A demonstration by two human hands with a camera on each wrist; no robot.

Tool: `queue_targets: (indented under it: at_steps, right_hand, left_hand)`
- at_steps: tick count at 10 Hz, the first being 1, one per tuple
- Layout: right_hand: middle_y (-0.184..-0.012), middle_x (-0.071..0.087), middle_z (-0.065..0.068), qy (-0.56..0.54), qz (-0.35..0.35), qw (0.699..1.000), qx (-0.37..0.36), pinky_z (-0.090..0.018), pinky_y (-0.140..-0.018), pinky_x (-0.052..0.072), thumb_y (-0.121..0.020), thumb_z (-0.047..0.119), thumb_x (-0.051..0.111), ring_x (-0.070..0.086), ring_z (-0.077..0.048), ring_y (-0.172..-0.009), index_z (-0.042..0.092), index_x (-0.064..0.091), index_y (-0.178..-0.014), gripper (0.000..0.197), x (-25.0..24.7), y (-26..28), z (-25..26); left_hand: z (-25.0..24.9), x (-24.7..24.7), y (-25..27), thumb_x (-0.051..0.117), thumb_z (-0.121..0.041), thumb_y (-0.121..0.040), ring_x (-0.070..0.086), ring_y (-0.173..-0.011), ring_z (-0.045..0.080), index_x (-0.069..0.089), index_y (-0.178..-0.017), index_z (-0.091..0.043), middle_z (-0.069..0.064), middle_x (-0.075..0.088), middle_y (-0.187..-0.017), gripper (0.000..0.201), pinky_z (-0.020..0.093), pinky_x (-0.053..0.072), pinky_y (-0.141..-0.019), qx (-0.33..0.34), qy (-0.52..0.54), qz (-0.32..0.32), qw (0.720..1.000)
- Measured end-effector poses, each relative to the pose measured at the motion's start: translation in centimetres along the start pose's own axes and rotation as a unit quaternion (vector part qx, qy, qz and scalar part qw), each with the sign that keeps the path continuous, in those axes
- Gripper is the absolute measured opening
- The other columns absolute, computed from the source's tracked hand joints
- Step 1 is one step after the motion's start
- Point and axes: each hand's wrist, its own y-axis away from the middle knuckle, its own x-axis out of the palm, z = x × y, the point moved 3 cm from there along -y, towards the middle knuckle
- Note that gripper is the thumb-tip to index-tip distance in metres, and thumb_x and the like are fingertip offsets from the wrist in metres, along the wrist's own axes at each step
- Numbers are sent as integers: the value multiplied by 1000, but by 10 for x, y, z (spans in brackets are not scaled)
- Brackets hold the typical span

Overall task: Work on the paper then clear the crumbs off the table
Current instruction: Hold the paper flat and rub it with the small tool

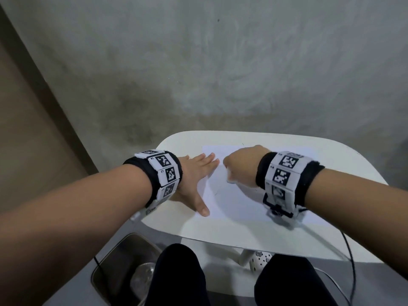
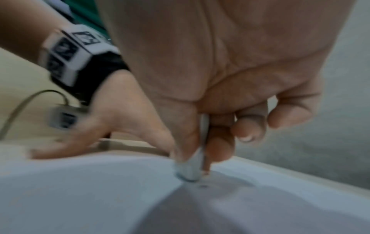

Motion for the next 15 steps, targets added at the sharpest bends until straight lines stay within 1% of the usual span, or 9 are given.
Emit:
queue_targets:
  at_steps: [1,3,4,5,7,12,13,14,15]
  right_hand:
    - [-76,49,7,-34,13,993,-110,-25,-66,33,-94,26,51,50,-19,-83,26,48,-89,6,6,17,34]
    - [-93,63,2,2,27,1000,12,-34,-81,41,-92,23,47,59,-25,-95,16,59,-101,16,-6,-2,-2]
    - [-103,62,0,-25,37,992,-119,-24,-80,40,-96,23,48,54,-24,-103,17,56,-122,28,-1,19,36]
    - [-71,46,7,-62,46,993,-85,-18,-58,30,-94,22,51,44,-16,-84,20,59,-113,21,-2,5,19]
    - [-119,61,-10,-16,50,993,-103,-32,-75,33,-96,23,49,57,-31,-114,12,57,-124,31,0,11,34]
    - [-114,63,-2,23,62,998,2,-32,-92,42,-95,26,47,56,-25,-113,16,56,-119,27,-7,-11,12]
    - [-142,46,-13,-26,101,991,-82,-10,-79,37,-98,23,47,41,-25,-132,9,39,-141,46,-2,8,39]
    - [-90,62,-1,-12,58,998,-35,-29,-74,40,-95,25,47,58,-26,-95,15,57,-107,18,-8,-8,11]
    - [-102,63,-3,11,49,998,-21,-36,-83,44,-95,23,45,59,-29,-102,16,59,-115,25,-11,-3,15]
  left_hand:
    - [-1,1,-1,69,-75,-64,-23,-146,13,-28,-149,-23,-5,-33,-156,139,43,-6,-119,4,-1,-5,1000]
    - [-1,-1,0,71,-74,-63,-24,-146,13,-27,-150,-24,-5,-33,-156,140,44,-7,-118,4,11,-5,1000]
    - [-2,0,-1,72,-71,-64,-24,-146,14,-26,-150,-22,-4,-32,-156,140,43,-6,-119,10,12,-7,1000]
    - [-1,-1,-1,72,-72,-64,-25,-145,14,-27,-150,-22,-4,-33,-156,140,43,-6,-119,11,12,-5,1000]
    - [0,1,-3,73,-72,-62,-25,-145,14,-28,-149,-24,-4,-33,-156,142,43,-6,-119,12,14,-8,1000]
    - [3,0,-3,74,-74,-60,-24,-145,14,-28,-149,-29,-5,-33,-156,142,46,-5,-120,18,30,-9,999]
    - [0,1,-3,74,-70,-62,-24,-146,14,-24,-150,-24,-4,-32,-157,140,44,-5,-120,18,26,-14,999]
    - [2,-2,-1,73,-72,-63,-25,-146,14,-26,-150,-24,-5,-32,-156,140,46,-5,-120,18,25,-5,1000]
    - [0,-2,0,75,-70,-62,-24,-146,15,-28,-149,-26,-5,-32,-156,142,45,-4,-120,16,32,-8,999]
